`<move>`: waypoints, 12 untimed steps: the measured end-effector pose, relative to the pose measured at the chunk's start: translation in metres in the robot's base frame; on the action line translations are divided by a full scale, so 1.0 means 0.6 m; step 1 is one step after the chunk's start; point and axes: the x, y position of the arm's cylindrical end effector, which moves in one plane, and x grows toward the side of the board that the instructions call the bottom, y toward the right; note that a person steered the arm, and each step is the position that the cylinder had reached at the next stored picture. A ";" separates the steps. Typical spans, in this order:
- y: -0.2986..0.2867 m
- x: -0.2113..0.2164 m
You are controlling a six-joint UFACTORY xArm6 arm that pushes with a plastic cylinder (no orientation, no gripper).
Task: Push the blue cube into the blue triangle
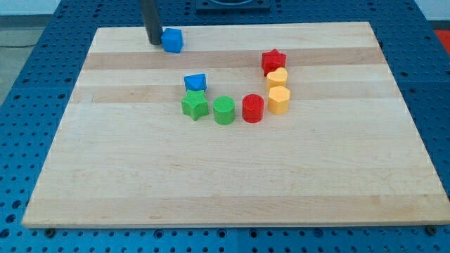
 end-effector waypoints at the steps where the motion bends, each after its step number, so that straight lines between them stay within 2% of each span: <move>1: 0.014 -0.037; 2: 0.044 -0.049; 3: 0.051 -0.033; 7: 0.111 0.079; 12: 0.126 0.113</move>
